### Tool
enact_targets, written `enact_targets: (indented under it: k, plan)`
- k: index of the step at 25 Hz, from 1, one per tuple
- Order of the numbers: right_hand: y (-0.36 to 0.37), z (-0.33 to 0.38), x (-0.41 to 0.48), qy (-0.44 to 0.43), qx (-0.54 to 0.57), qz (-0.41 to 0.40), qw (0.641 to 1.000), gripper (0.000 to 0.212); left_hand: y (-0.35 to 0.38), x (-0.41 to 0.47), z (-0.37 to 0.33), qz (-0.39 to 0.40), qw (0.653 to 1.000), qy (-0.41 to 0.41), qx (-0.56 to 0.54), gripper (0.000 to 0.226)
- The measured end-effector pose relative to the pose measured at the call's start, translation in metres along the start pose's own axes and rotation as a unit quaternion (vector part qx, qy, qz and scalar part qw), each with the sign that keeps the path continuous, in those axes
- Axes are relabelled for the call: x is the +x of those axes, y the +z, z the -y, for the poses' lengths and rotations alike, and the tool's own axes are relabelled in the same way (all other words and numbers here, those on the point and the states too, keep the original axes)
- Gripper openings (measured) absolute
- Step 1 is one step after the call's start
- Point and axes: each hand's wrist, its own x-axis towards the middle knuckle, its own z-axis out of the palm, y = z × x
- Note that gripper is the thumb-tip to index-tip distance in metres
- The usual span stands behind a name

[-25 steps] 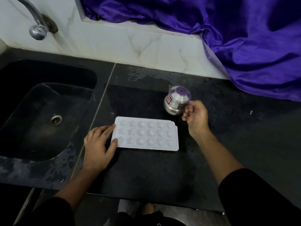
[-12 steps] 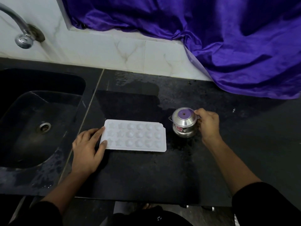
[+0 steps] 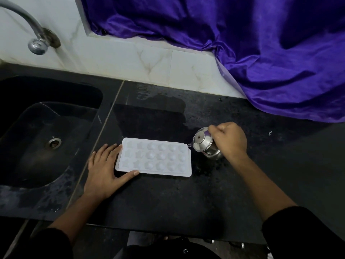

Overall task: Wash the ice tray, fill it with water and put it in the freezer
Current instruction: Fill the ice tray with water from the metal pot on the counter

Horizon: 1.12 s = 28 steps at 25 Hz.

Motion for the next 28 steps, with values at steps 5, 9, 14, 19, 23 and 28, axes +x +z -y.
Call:
enact_targets:
  k: [5,9,14,19,23,28]
  plan:
    - [-0.003,0.007,0.001,-0.022,-0.034,-0.009,0.999,0.050,0.001,0.000,0.001,-0.005,1.000,0.001,-0.006,0.108]
    - [-0.007,-0.002,0.002,0.034,0.043,-0.009,0.998,0.051,0.001,0.000,0.002,-0.002,1.000,0.000,0.002,0.110]
    - [-0.010,-0.017,-0.003,0.148,0.345,-0.007,0.927,0.028,0.002,0.001,0.002,0.010,1.000,-0.001,0.010,0.113]
    - [-0.004,0.001,-0.004,0.184,0.442,-0.004,0.878,0.037,0.002,0.001,0.000,0.013,1.000,-0.002,0.017,0.117]
    - [0.004,0.009,0.001,0.093,0.322,0.014,0.942,0.033,0.001,0.001,-0.002,0.015,1.000,-0.002,0.023,0.119]
    - [0.013,0.025,0.001,-0.006,0.054,0.028,0.998,0.049,0.000,0.001,-0.002,0.015,1.000,-0.003,0.026,0.119]
